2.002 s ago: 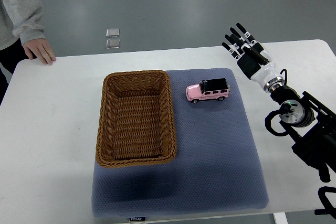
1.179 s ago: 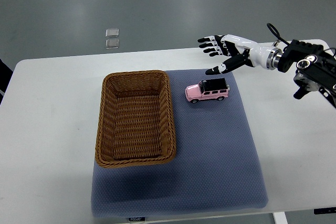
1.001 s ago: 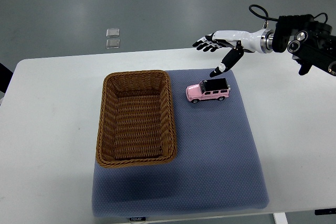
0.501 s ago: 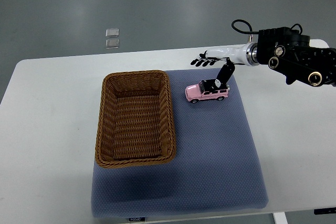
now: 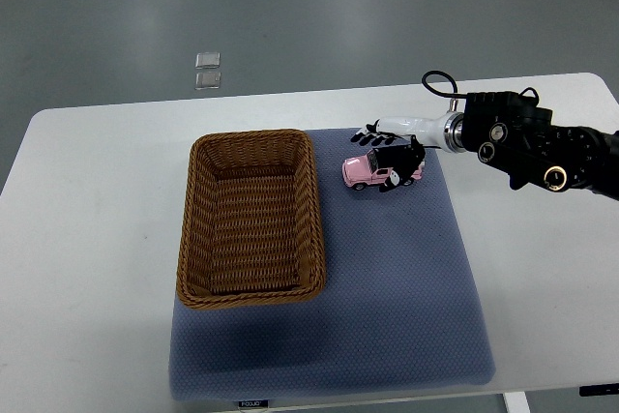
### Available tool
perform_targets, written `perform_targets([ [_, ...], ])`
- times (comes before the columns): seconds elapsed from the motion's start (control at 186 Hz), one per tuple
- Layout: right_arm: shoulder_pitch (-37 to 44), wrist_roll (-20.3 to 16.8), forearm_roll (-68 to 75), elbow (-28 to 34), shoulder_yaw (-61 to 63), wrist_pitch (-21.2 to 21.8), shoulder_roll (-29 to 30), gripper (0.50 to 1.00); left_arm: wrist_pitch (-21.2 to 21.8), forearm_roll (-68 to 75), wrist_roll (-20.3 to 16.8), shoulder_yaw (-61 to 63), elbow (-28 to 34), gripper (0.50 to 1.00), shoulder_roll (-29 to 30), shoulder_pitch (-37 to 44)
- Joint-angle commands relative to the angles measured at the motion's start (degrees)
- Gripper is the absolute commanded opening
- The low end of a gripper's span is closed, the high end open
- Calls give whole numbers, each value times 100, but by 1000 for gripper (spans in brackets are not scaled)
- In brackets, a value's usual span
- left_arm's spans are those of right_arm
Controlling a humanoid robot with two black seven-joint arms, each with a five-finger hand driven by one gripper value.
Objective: Place pink car in brown basket
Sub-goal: 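Close the right hand fingers around the pink car's roof and lift, then carry the pink car with the right hand over the wicker basket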
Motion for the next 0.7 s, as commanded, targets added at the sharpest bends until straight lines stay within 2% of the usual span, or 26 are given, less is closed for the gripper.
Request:
perform_targets([
  [0.0, -64, 8, -10, -40, -11, -37, 2, 821, 0, 0, 0, 1, -1, 1000, 0, 0],
  [0.129, -161, 17, -10, -49, -19, -142, 2, 738, 0, 0, 0, -8, -1, 1000, 0, 9],
  [0.226, -178, 35, -89, -57, -19, -186, 2, 592, 0, 0, 0, -8, -1, 1000, 0, 0],
  [0.274, -178, 70, -142, -66, -2, -221, -7, 562, 0, 0, 0, -8, -1, 1000, 0, 9],
  [0.323, -152, 114, -160, -66, -2, -265, -51, 501, 0, 0, 0, -8, -1, 1000, 0, 9],
  [0.517, 244, 149, -89, -13, 77, -204, -359, 500, 0, 0, 0, -17, -1, 1000, 0, 9],
  [0.694, 745, 149, -45, 321, 95, -19, -693, 500, 0, 0, 0, -17, 8, 1000, 0, 9],
])
